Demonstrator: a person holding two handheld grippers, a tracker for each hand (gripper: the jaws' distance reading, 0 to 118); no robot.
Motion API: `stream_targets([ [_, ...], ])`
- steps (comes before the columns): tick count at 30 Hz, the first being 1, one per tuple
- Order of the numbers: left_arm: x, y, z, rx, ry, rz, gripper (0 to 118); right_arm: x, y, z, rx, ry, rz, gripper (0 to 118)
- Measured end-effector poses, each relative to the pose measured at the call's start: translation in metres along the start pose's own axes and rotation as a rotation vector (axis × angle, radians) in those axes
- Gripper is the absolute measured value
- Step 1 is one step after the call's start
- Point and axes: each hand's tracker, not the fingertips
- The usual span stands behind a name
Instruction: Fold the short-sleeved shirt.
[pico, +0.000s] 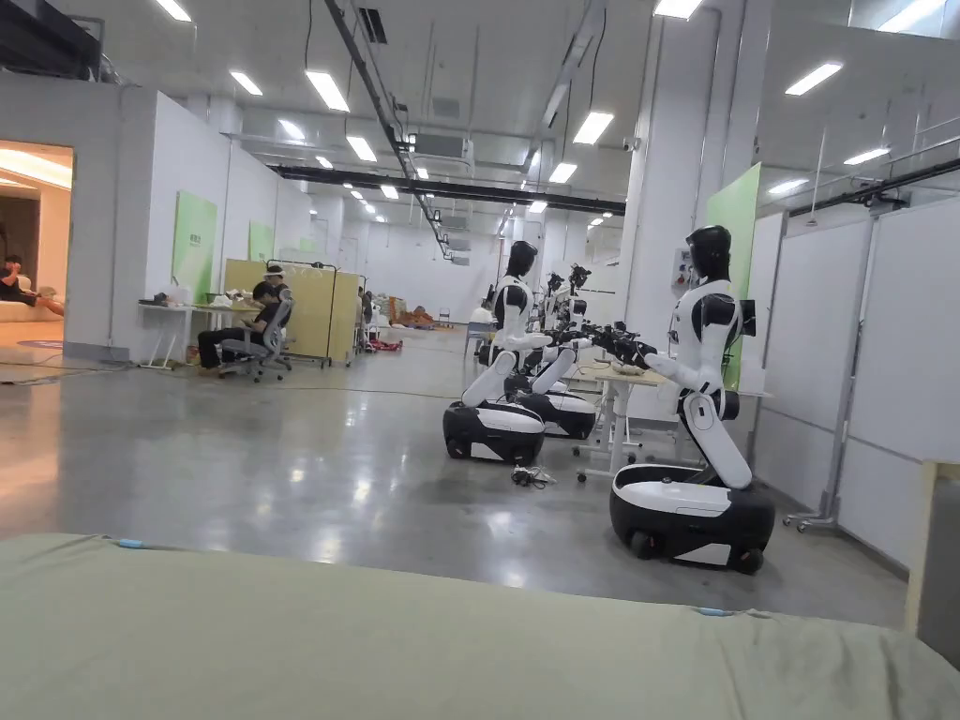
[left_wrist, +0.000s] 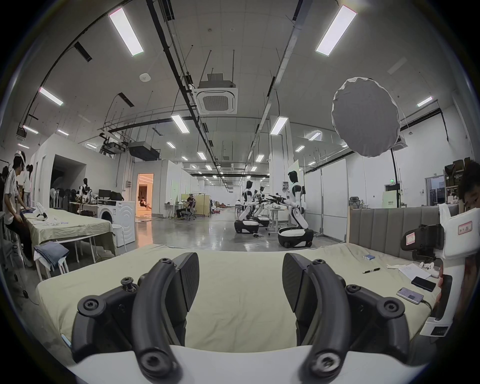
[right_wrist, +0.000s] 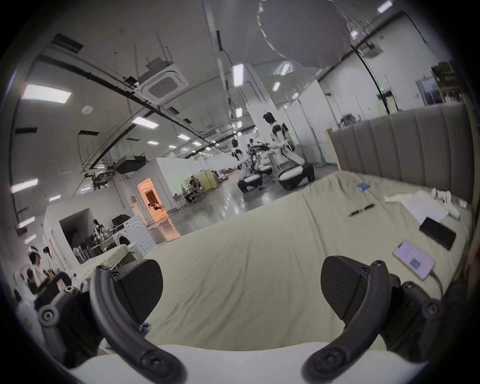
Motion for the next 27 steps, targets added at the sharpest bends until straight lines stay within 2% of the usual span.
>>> stream_targets([
  [2,-0.002,-0.001,0.0,0.001,-0.008,0.019,66,0.009,0.001,-0.004,-0.041,0.033,-0.043,118],
  [5,-0.002,-0.001,0.0,0.003,-0.011,0.038,66,0.017,-0.002,-0.005,-0.042,0.108,-0.066,118],
  [10,0.0,0.0,0.0,-0.006,-0.004,0.025,66,0.018,-0.006,-0.005,-0.025,0.084,-0.022,118],
  [16,0.001,0.002,0.0,-0.005,-0.021,0.049,66,0.02,-0.011,-0.008,-0.048,0.119,-0.011,118],
  [25,0.005,0.0,-0.001,-0.019,-0.027,0.035,66,0.015,-0.019,-0.007,-0.036,0.119,0.004,118],
  [27,0.005,0.0,-0.001,-0.018,-0.031,0.033,66,0.014,-0.023,-0.006,0.025,0.07,-0.01,118],
])
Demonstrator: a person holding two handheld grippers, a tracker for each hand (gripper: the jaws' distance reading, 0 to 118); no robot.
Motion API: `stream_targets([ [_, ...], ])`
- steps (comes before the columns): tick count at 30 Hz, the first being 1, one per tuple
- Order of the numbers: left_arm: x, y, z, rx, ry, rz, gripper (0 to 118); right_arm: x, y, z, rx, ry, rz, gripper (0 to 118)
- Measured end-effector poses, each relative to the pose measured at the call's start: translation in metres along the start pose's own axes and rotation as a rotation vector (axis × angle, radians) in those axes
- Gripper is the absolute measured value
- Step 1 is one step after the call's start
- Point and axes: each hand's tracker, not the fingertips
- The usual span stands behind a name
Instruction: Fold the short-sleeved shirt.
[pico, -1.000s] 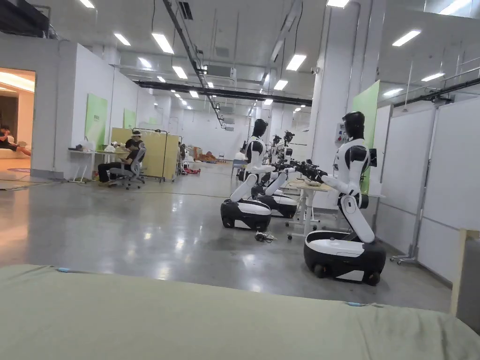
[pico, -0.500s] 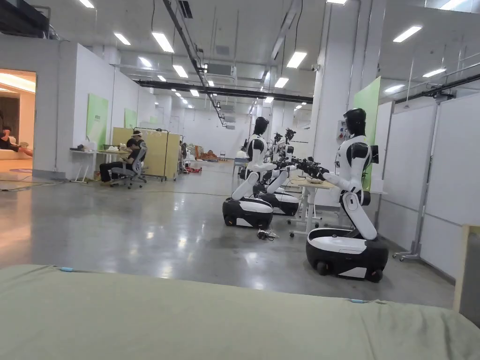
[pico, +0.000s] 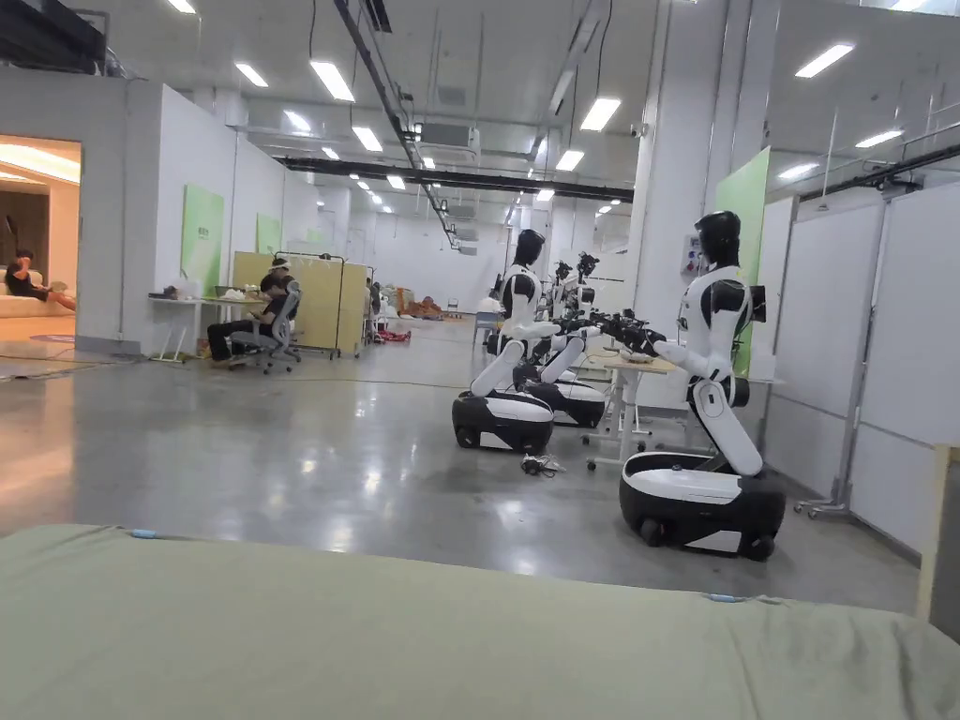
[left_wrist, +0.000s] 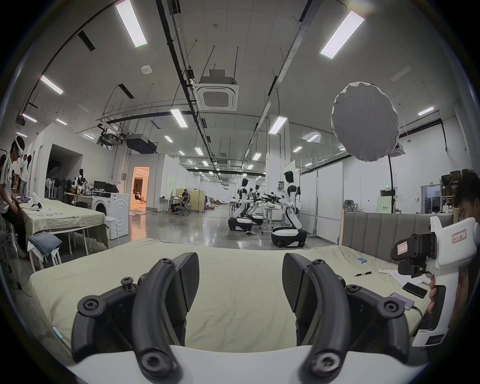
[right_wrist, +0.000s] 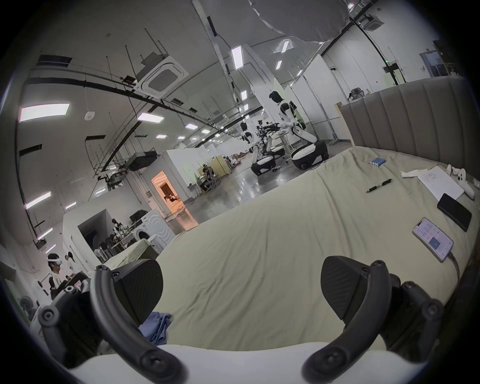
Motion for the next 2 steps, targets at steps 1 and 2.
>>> stream_targets([
  [1,0.0005,-0.0001,-0.0005,-0.002,-0.001,0.0,66,-0.0012,-0.0005,-0.0003,0.012,-0.028,0.001,118],
  [2,0.0011,-0.0006,-0.001,-0.003,-0.002,0.0,66,-0.002,-0.0001,-0.0014,-0.002,-0.058,0.01,118],
])
